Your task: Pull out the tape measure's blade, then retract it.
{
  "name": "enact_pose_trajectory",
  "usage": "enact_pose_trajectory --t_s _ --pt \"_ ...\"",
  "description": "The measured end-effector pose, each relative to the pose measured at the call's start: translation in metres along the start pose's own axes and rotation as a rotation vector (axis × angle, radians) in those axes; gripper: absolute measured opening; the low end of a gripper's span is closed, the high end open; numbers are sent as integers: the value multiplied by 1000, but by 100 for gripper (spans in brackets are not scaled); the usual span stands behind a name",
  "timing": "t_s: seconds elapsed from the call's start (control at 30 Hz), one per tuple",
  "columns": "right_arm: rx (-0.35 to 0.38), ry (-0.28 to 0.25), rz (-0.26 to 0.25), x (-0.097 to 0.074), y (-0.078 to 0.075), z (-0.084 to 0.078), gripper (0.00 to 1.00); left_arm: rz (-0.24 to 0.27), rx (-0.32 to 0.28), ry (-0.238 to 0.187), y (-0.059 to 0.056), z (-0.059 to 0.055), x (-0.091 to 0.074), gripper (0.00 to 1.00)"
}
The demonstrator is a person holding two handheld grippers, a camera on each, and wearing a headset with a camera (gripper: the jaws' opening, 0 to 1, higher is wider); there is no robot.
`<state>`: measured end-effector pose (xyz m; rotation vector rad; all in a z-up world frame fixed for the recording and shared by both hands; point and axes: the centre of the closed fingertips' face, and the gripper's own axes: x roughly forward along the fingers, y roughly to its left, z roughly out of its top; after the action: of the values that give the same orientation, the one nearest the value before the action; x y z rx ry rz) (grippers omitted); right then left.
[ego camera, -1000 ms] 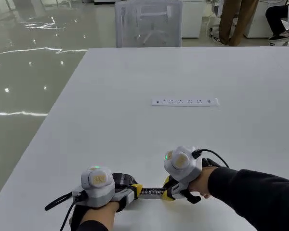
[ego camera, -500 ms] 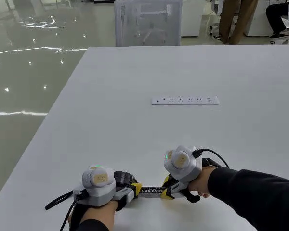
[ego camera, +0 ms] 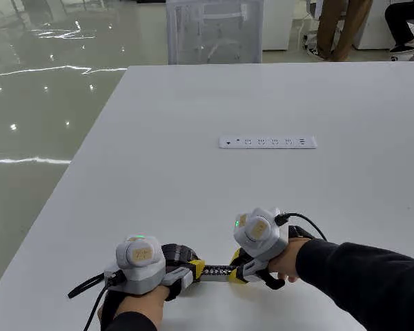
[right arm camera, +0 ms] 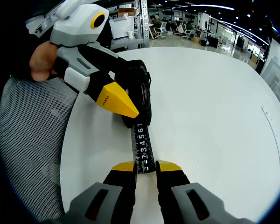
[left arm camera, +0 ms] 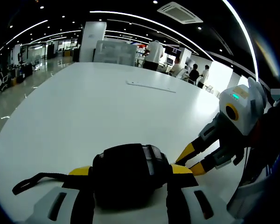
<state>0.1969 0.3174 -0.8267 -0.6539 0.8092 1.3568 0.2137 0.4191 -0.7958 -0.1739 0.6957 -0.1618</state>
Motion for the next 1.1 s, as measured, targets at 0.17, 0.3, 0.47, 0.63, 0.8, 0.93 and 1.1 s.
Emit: enact_pose_trajectory --t_s 0.17,0.3,0.47,0.63,0.8,0.93,1.1 --pt "-6 -6 2 3 1 2 13 -5 0 0 1 0 0 58" --pt "3 -18 5 4 1 5 13 -9 2 -2 0 0 0 58" --pt "5 -23 3 5 0 8 13 -8 -1 -7 0 1 0 58" --pt "5 -30 3 8 1 11 13 -12 -1 -9 0 1 0 58" --pt "-1 -25 6 11 1 15 13 -14 -4 -7 0 1 0 58" --pt "1 -28 7 14 1 18 13 -15 -4 -6 0 1 0 58" --pt "-9 -33 1 9 -1 14 15 -16 -6 -7 0 1 0 58"
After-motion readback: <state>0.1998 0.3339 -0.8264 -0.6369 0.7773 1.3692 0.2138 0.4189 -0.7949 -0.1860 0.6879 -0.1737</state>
